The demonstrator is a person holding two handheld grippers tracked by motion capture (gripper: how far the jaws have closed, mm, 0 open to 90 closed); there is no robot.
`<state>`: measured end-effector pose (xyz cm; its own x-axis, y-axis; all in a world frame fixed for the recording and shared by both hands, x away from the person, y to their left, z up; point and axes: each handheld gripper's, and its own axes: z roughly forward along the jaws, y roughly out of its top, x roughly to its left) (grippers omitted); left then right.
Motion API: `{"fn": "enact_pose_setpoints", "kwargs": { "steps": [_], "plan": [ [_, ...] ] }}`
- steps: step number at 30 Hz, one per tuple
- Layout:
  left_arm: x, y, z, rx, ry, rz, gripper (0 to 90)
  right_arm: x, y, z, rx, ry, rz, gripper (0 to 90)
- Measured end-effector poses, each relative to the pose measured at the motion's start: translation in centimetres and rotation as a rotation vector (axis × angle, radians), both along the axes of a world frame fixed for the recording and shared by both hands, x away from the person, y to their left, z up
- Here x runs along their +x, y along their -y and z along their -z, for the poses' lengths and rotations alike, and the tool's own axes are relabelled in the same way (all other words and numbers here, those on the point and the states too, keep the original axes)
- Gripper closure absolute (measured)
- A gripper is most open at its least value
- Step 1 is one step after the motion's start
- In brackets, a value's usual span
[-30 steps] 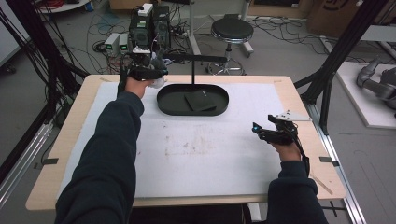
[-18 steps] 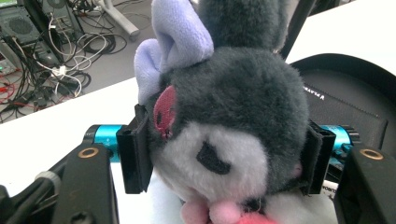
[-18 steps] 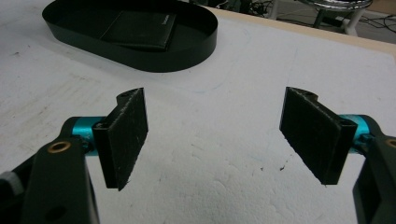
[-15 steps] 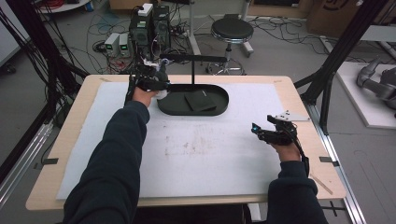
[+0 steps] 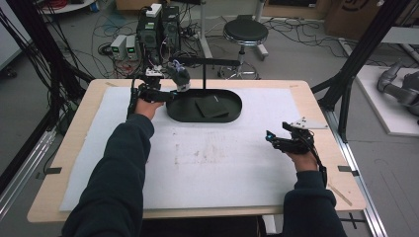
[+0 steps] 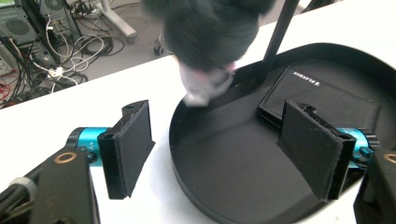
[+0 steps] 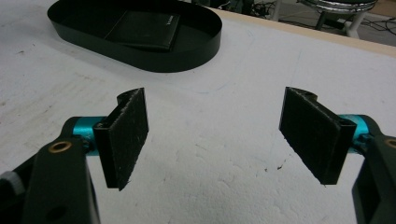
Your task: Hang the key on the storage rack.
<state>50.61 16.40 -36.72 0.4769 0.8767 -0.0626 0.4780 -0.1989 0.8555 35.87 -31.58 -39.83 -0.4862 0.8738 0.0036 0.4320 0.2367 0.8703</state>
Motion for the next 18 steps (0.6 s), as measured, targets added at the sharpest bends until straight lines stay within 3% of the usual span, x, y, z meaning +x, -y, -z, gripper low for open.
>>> {"fn": "enact_pose_setpoints", "kwargs": {
  "steps": [7, 13, 18],
  "plan": [
    [-4.0, -1.9, -1.1, -0.095, 0.094, 0.037, 25.1, -0.2, -0.2, -0.1, -0.019, 0.009, -0.01, 24.2],
    [-8.1, -3.2, -2.1, -0.125, 0.196, 0.061, 21.2, -0.3, -0.5, 0.0, -0.045, 0.026, -0.022, 21.9],
    [-10.8, -4.0, -1.7, -0.154, 0.245, 0.081, 21.2, -0.4, -0.5, -0.1, -0.07, 0.037, -0.033, 21.4]
  ]
}}
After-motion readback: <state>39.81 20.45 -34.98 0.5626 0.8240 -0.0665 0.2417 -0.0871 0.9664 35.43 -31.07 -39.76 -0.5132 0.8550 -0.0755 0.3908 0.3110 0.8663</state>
